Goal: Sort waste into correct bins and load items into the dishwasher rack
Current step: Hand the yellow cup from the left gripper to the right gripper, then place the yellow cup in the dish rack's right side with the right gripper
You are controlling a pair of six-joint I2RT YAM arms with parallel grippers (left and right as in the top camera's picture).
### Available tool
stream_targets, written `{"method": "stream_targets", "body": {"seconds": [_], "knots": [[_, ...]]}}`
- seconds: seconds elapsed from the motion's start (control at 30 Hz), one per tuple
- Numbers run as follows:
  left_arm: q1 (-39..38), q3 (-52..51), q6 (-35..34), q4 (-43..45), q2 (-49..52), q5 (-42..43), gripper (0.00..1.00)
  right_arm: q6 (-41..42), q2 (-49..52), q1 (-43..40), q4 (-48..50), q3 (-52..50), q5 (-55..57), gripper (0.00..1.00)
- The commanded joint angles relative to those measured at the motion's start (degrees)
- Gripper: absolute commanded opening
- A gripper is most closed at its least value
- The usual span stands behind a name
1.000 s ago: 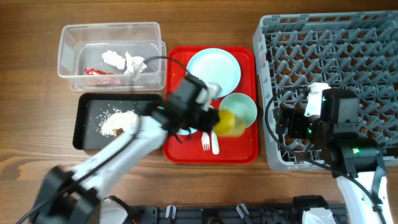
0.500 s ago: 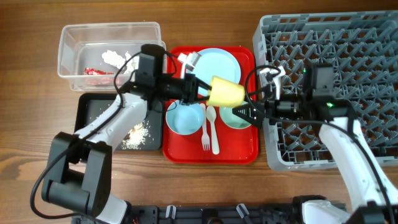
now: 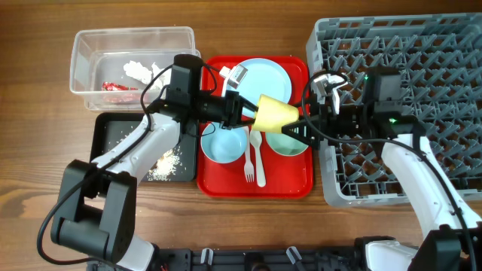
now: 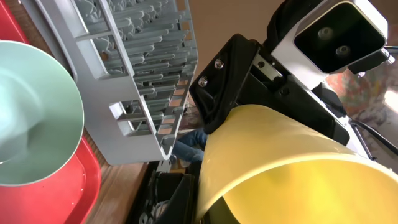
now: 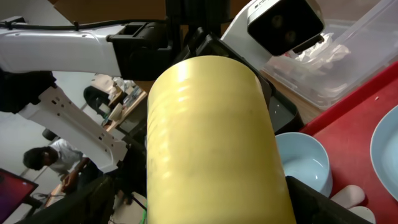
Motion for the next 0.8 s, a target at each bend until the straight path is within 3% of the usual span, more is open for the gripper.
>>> {"method": "stream_targets", "body": {"seconds": [0.0,0.27,0.5,0.53,0.57,0.6,0.67,0.7,0.77], "knots": [[0.0,0.0,-2.6,1.8,0.1,0.7,0.04,2.1,0.4,0.8,0.3,0.6,1.4,0.86],[-1.5,0.0,-2.9,2.9,0.1,0.3,0.04,2.3,0.4,0.8,1.2,0.6,1.3,0.75],[-1.5,0.0,-2.9,3.0,0.1,-0.1,0.04,2.3,0.4,0.8,1.4,0.6,1.4,0.56],[-1.5,0.0,-2.2,2.9,0.1,-1.1,0.13,2.3,0.4,0.8,1.2,0.6,2.4,0.52],[-1.5,0.0,-0.9,2.9,0.1,-2.0,0.28,3.3,0.4,0.8,1.0,0.6,4.4,0.51],[-1.5,0.0,0.4,2.8,0.1,-3.3,0.35,4.5,0.4,0.8,0.8,0.6,6.5,0.48],[-1.2,0.0,4.5,0.7,0.1,-8.6,0.44,5.6,0.4,0.8,-0.7,0.6,13.7,0.40],[-0.6,0.0,6.6,-2.0,0.1,-12.3,0.52,7.0,0.4,0.8,-1.2,0.6,16.9,0.40],[1.5,0.0,11.0,-8.7,0.0,-19.3,0.56,8.8,0.2,0.8,-1.6,0.6,21.9,0.38]]}}
